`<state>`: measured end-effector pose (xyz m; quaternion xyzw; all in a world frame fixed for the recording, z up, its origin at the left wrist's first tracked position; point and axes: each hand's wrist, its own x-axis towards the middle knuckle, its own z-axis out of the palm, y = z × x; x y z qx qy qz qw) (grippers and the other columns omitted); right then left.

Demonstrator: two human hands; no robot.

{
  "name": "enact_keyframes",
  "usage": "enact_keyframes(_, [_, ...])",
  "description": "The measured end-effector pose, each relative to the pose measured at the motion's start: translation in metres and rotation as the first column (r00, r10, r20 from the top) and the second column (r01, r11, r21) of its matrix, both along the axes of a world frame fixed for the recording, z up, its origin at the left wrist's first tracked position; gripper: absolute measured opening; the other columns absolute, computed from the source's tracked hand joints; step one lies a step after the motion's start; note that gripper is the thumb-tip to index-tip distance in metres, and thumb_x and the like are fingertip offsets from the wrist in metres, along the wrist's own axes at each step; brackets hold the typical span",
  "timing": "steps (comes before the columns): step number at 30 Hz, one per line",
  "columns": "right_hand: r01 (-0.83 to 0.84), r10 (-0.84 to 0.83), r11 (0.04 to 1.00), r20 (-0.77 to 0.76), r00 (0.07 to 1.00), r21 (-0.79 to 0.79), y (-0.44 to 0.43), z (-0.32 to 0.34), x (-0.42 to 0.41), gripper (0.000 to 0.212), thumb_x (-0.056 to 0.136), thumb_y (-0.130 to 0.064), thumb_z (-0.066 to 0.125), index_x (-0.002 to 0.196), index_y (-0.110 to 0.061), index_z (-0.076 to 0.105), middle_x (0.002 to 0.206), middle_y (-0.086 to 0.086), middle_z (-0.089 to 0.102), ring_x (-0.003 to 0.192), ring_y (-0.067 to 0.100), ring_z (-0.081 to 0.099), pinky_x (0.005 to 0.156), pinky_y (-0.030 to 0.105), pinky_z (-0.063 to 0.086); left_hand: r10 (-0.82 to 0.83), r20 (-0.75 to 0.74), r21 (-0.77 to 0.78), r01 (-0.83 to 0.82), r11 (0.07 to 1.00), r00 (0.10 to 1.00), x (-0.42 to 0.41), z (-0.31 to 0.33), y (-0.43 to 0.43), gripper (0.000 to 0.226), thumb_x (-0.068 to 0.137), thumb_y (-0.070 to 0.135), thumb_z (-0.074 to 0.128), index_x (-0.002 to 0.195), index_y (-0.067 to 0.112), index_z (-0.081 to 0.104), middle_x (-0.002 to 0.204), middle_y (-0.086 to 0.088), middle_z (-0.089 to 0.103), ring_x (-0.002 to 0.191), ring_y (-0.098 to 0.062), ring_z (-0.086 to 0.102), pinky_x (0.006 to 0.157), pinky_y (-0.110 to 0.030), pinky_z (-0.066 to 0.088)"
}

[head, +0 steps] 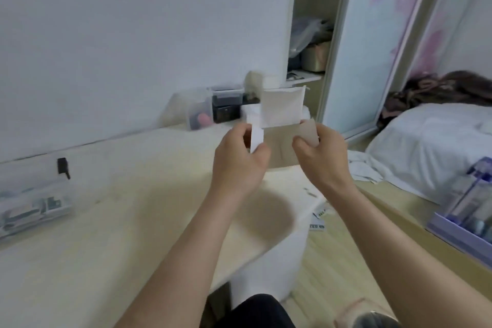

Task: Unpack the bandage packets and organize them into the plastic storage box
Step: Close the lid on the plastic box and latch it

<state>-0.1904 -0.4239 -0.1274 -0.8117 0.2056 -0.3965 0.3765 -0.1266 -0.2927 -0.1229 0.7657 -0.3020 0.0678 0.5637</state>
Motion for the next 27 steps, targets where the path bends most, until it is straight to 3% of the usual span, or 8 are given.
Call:
enact_keyframes(4, [-0.071, 0.096, 0.949, -0.068, 0.993, 0.307, -0.077, -0.01, -0.071, 0.015, 0.087, -0.011, 0.054, 0.091, -0.018, 0.067, 0.09, 0.002, 0.07, 0.085, 0.022, 0.066, 0.061, 0.039, 0.059, -0.242, -0.087, -0.009, 0.242, 0.97, 0.966, -0.046, -0.017, -0.063, 0.023, 0.083, 0.018, 0.065, 0.103, 0.025, 0.056, 0.104, 0.012, 0.063, 0.097, -0.007, 0.058, 0.08, -0.023, 0.049])
enact_keyframes(8, [-0.045, 0.173, 0.899, -0.257, 0.951, 0.435, -0.145, -0.03, -0.136, 0.02, 0.09, -0.011, 0.056, 0.097, -0.028, 0.064, 0.102, -0.002, 0.067, 0.092, 0.018, 0.065, 0.061, 0.03, 0.055, -0.422, -0.128, 0.074, 0.433, 0.898, 0.897, -0.088, -0.049, -0.123, 0.043, 0.081, 0.023, 0.074, 0.118, 0.025, 0.052, 0.111, 0.014, 0.062, 0.104, -0.004, 0.059, 0.085, -0.021, 0.052])
enact_keyframes(13, [0.12, 0.189, 0.864, -0.536, 0.823, 0.489, -0.196, -0.102, -0.18, 0.021, 0.089, -0.007, 0.054, 0.106, -0.017, 0.063, 0.104, 0.001, 0.066, 0.093, 0.017, 0.063, 0.058, 0.028, 0.057, -0.43, -0.335, 0.261, 0.521, 0.813, 0.838, -0.126, -0.123, -0.183, 0.067, 0.078, 0.025, 0.073, 0.134, 0.034, 0.037, 0.115, 0.008, 0.057, 0.108, -0.016, 0.061, 0.089, -0.039, 0.055])
enact_keyframes(19, [0.294, 0.187, 0.801, -0.684, 0.705, 0.522, -0.216, -0.214, -0.218, 0.025, 0.089, 0.0, 0.048, 0.113, -0.001, 0.058, 0.107, 0.016, 0.064, 0.083, 0.023, 0.068, 0.053, 0.029, 0.059, -0.343, -0.567, 0.43, 0.624, 0.652, 0.749, -0.163, -0.227, -0.212, 0.061, 0.077, 0.025, 0.067, 0.132, 0.031, 0.041, 0.115, 0.0, 0.064, 0.098, -0.022, 0.066, 0.087, -0.047, 0.055])
enact_keyframes(21, [0.38, 0.191, 0.726, -0.698, 0.69, 0.574, -0.219, -0.253, -0.238, 0.014, 0.092, -0.002, 0.048, 0.103, -0.002, 0.056, 0.099, 0.015, 0.064, 0.071, 0.021, 0.068, 0.051, 0.03, 0.059, -0.29, -0.65, 0.411, 0.647, 0.643, 0.702, -0.181, -0.263, -0.223, 0.055, 0.08, 0.016, 0.065, 0.131, 0.026, 0.047, 0.114, -0.001, 0.067, 0.099, -0.022, 0.067, 0.087, -0.045, 0.056])
enact_keyframes(24, [0.483, 0.151, 0.606, -0.689, 0.709, 0.631, -0.216, -0.299, -0.259, 0.009, 0.092, -0.002, 0.047, 0.097, 0.0, 0.054, 0.095, 0.017, 0.063, 0.069, 0.027, 0.071, 0.062, 0.04, 0.062, -0.251, -0.681, 0.403, 0.639, 0.655, 0.687, -0.197, -0.298, -0.23, 0.046, 0.086, 0.008, 0.061, 0.13, 0.022, 0.054, 0.116, 0.0, 0.068, 0.102, -0.018, 0.066, 0.091, -0.039, 0.054])
enact_keyframes(27, [0.564, 0.079, 0.393, -0.638, 0.766, 0.726, -0.214, -0.335, -0.277, 0.011, 0.09, -0.003, 0.049, 0.098, 0.005, 0.05, 0.091, 0.022, 0.06, 0.067, 0.033, 0.07, 0.064, 0.047, 0.061, -0.264, -0.672, 0.439, 0.66, 0.61, 0.692, -0.21, -0.317, -0.239, 0.048, 0.092, 0.01, 0.058, 0.138, 0.018, 0.048, 0.133, -0.001, 0.06, 0.115, -0.014, 0.059, 0.098, -0.026, 0.046])
